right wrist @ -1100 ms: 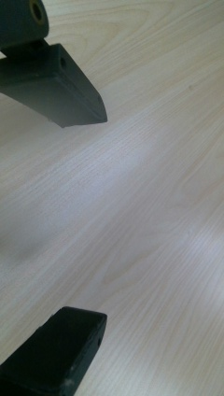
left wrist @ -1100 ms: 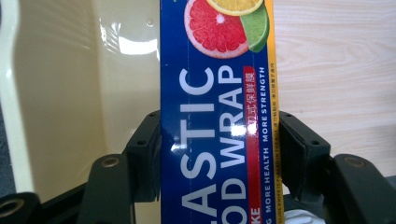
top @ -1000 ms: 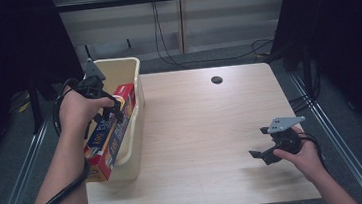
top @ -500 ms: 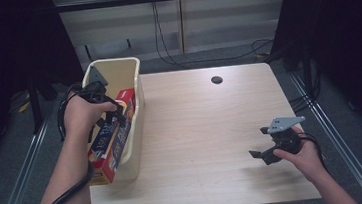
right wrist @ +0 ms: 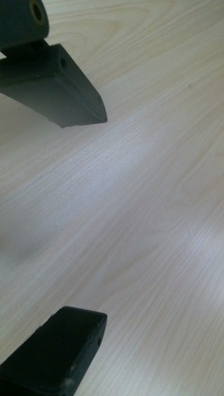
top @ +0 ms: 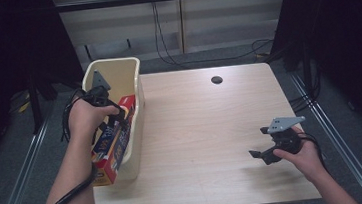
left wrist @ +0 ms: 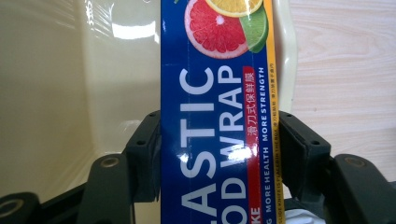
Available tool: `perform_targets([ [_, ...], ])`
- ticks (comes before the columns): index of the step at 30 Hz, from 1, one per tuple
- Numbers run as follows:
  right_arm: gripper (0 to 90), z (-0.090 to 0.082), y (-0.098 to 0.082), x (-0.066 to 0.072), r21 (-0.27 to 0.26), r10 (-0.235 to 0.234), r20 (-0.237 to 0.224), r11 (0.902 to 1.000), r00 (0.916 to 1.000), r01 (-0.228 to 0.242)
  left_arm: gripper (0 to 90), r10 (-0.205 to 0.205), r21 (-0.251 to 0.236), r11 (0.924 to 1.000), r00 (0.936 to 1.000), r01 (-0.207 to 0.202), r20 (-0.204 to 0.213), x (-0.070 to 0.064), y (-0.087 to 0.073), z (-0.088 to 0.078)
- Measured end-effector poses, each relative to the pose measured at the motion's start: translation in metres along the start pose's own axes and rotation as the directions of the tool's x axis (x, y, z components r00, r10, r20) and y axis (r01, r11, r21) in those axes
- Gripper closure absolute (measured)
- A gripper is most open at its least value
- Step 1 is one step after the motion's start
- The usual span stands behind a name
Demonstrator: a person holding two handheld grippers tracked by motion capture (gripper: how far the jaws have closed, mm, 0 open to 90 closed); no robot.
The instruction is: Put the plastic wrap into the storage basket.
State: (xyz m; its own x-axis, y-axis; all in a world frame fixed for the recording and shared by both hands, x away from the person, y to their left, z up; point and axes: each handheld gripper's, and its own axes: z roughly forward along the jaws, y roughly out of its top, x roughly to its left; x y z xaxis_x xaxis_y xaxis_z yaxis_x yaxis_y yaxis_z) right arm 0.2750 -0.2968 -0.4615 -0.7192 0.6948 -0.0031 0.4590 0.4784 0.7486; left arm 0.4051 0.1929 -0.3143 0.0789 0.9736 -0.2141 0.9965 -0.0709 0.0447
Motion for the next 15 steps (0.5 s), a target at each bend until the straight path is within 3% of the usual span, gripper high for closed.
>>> perform_targets([
  [15,4.9,0.0,0.0,0.001,0.0,0.0,0.004,1.0,1.0,0.0,40.3,-0.027,0.012,0.9996,0.9995,0.027,-0.015,0.003,0.004,0.012],
])
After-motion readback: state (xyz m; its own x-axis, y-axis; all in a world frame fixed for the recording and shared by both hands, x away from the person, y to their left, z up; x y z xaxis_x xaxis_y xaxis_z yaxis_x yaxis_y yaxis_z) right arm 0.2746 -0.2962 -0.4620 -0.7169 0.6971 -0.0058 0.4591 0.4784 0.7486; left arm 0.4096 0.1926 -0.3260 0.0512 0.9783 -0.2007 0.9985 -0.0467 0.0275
